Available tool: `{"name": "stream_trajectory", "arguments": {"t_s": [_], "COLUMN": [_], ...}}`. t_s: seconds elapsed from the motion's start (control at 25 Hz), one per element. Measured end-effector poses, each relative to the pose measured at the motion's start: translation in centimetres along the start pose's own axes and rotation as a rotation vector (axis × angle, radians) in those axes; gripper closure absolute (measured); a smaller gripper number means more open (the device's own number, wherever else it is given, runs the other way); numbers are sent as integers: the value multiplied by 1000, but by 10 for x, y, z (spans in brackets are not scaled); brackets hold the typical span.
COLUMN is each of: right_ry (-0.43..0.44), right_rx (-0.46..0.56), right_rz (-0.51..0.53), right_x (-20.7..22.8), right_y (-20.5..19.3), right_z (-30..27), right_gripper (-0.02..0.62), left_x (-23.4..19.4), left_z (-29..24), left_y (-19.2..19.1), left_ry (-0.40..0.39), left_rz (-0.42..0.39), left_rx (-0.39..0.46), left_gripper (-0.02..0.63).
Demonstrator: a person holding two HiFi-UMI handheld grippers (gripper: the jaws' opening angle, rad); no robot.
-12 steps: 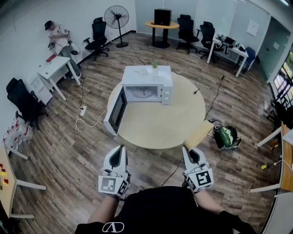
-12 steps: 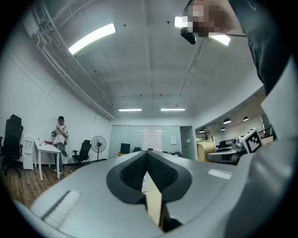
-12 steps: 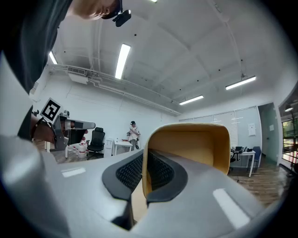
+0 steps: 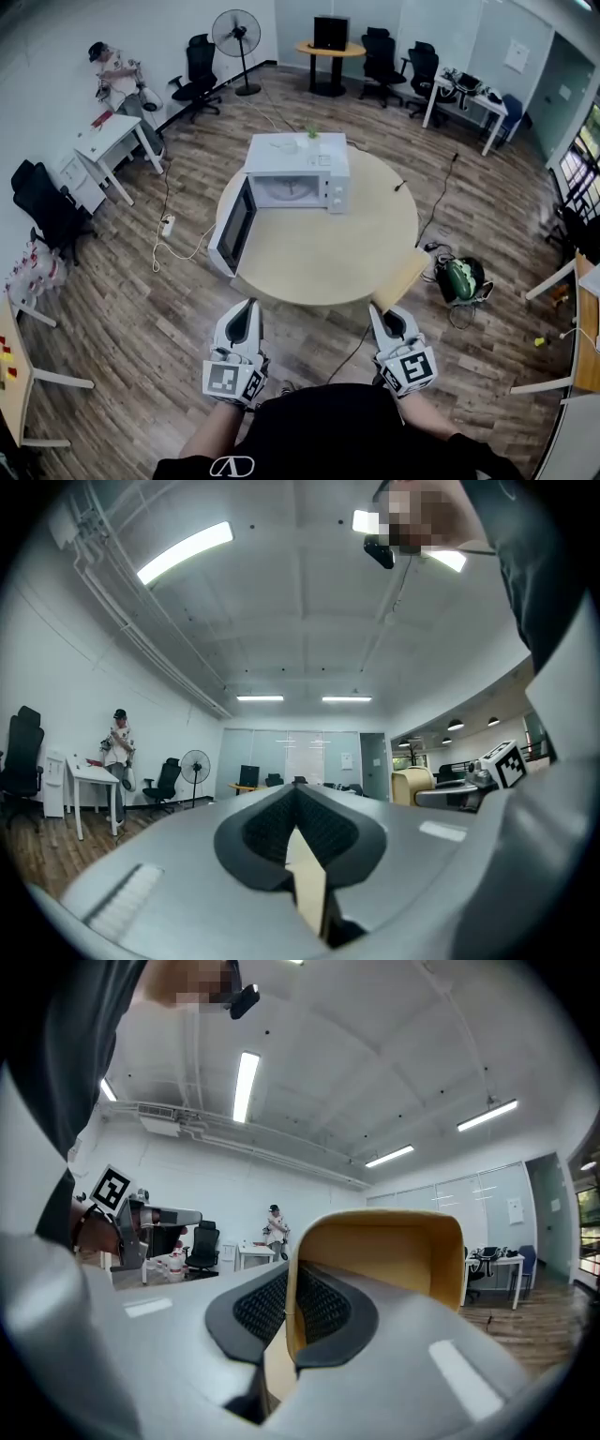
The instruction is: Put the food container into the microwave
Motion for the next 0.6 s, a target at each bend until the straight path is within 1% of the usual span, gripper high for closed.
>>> {"name": "stream_trajectory", "arguments": {"t_s": [0.28, 0.6], "right_ry": [-5, 46], "right_rx": [1, 13], "right_rz": [-17, -49], "right_x": [15, 40], "right_y": [-9, -16], "right_z": [9, 23], "right_gripper": [581, 582], "left_x": [14, 49], "left_z": [-5, -23], "left_y": [-8, -8], "left_ry": [2, 24], "left_rz": [-1, -19], "left_rx": [-24, -35], "left_gripper": [606, 606]}}
Point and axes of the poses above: the fingertips, and each gripper's own axes: z backward along the fingers, x to its right, y out of its top, the point moved 2 cm from there along z, backward along the fingers, and after that the axes turned 7 degrees about -z, right-handed, at the moved point
